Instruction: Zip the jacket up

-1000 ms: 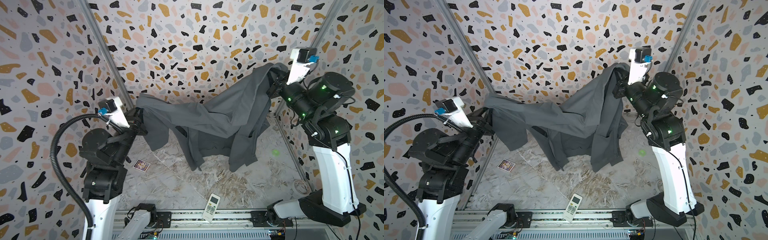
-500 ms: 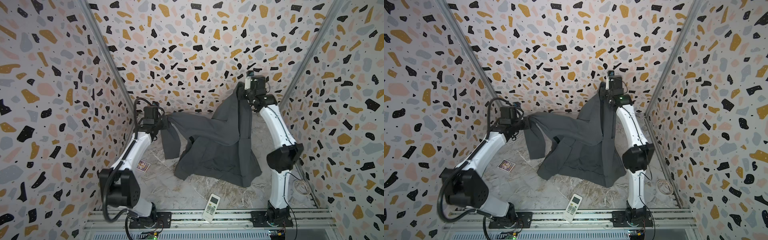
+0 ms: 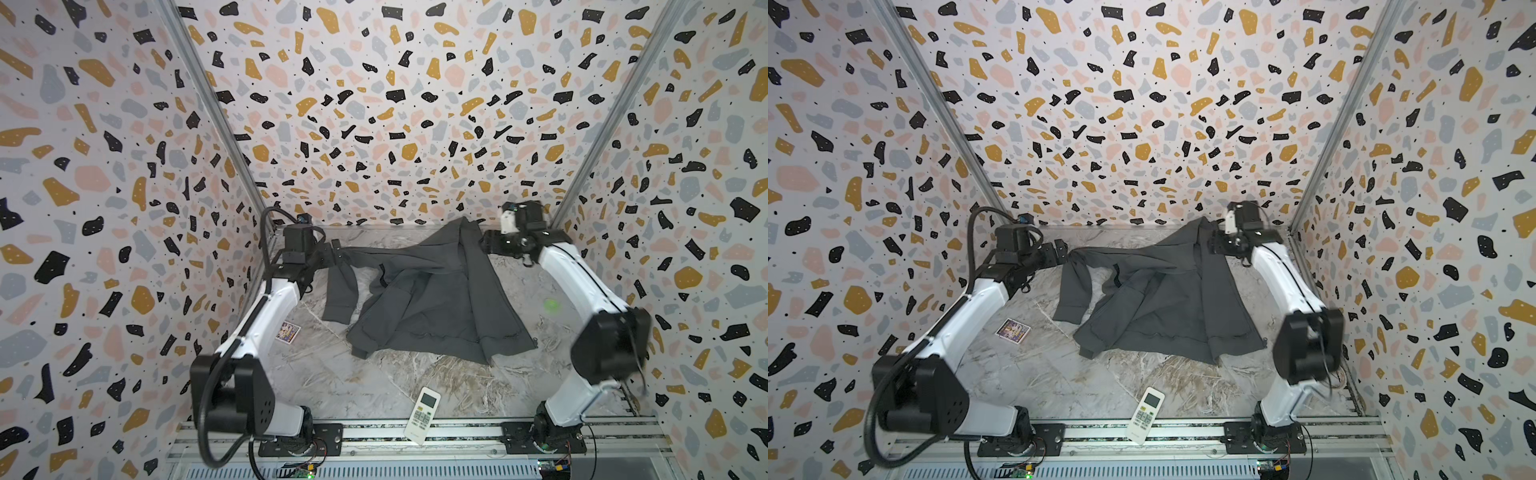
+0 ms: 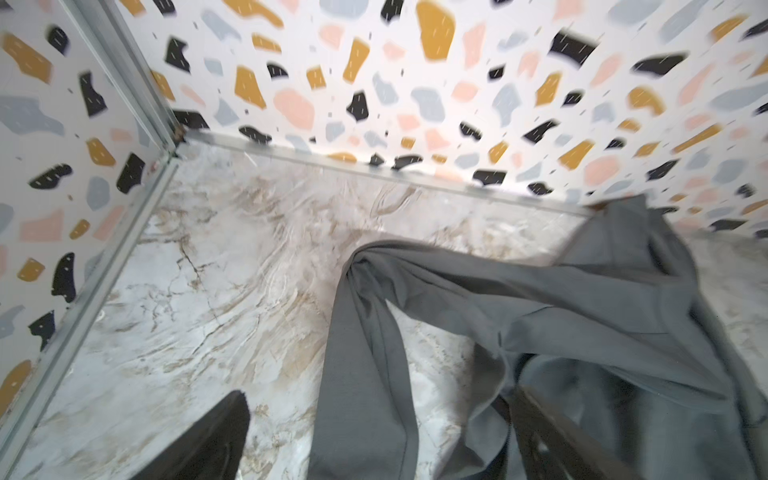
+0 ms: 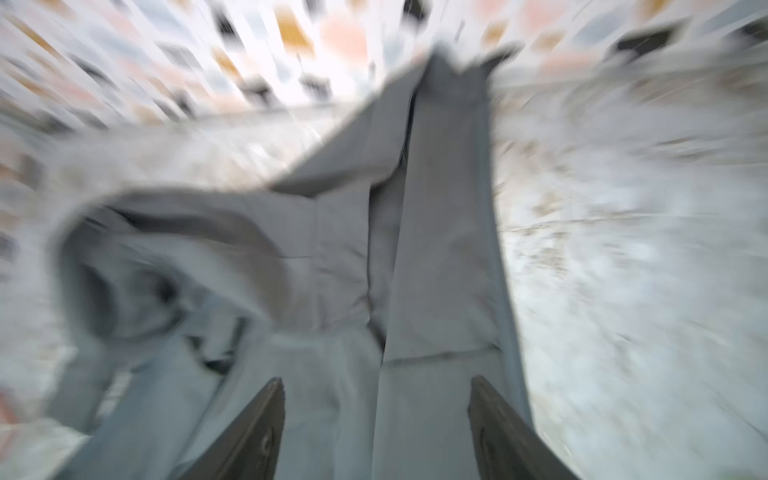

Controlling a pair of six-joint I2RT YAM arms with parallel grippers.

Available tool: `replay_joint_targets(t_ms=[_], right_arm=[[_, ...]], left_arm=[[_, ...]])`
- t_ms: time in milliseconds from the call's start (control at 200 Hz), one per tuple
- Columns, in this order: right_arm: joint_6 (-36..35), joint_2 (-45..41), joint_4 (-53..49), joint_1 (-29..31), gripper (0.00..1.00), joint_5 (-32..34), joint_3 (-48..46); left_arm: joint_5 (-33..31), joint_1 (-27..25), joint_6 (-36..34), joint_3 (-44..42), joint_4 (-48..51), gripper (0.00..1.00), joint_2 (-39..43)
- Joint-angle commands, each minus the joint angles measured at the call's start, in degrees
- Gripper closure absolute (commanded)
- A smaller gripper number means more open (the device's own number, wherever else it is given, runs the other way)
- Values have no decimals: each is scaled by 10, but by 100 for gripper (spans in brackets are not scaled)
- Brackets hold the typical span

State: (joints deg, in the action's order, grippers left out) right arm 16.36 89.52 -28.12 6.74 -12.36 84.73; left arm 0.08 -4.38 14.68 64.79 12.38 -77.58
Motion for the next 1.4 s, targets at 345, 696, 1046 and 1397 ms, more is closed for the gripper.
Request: replay_joint_targets(t_ms=[345,696,1046,1397], right_arm=[[66,-278,48,-197,32,-148,-474],[25,-117,126,-216,38,-170,-407],[-17,-74,101,-220,36,-109,-402],[-18,-25,124,-231,29,-160,-420]], left_arm=[[-14,-128,111,-242,-29,5,186],[0,-158,141,-291,-61,7,166],[19,-159,127,-281,-68,10,119],[45,-159,122,-278,-90,11,89]])
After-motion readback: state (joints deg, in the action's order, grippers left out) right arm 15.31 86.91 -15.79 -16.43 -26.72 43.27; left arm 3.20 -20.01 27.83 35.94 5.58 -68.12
